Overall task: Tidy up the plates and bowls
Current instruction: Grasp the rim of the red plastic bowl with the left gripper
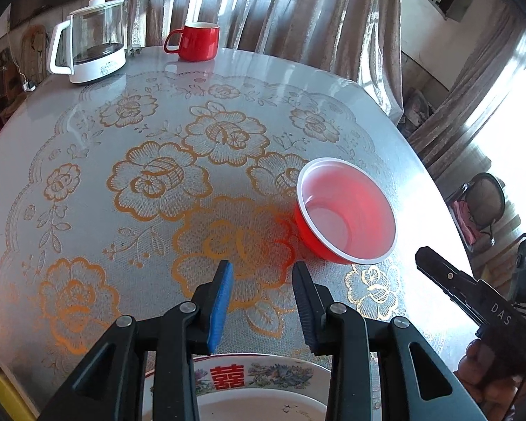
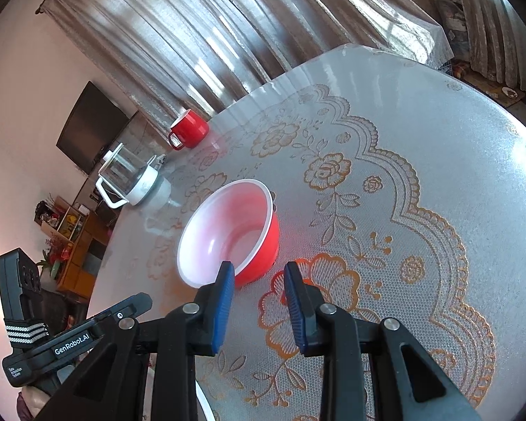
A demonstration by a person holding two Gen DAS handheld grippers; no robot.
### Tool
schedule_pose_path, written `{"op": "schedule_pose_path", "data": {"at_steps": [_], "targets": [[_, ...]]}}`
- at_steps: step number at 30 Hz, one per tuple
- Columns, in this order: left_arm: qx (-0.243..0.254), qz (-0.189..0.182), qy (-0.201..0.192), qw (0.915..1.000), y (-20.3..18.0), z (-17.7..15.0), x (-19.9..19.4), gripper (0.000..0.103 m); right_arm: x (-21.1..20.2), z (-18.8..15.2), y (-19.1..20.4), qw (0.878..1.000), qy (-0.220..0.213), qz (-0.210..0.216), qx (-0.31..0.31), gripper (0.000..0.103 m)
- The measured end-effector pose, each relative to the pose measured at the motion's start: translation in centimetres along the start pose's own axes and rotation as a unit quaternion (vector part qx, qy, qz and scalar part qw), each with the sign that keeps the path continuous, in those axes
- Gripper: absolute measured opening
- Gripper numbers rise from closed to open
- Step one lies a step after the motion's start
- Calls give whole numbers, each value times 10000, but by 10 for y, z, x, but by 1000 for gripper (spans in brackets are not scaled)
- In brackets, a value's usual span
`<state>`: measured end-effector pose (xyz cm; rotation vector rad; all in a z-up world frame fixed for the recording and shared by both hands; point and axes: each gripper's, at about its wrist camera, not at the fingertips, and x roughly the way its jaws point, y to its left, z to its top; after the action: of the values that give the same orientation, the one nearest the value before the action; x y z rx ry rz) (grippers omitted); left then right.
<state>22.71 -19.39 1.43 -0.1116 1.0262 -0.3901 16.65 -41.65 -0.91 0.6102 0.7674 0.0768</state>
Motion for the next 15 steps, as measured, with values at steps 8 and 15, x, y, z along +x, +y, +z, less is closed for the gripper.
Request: {"op": "schedule_pose_path", "data": {"at_steps": [8,15], "targets": [[-77,-120,73,9999,-5,12,12,36,6,7,3,10000,-53,36,-61,22],[-173,-316,116,9993,-9,26,27,35,20,16,3,10000,-13,2,-6,22]]}}
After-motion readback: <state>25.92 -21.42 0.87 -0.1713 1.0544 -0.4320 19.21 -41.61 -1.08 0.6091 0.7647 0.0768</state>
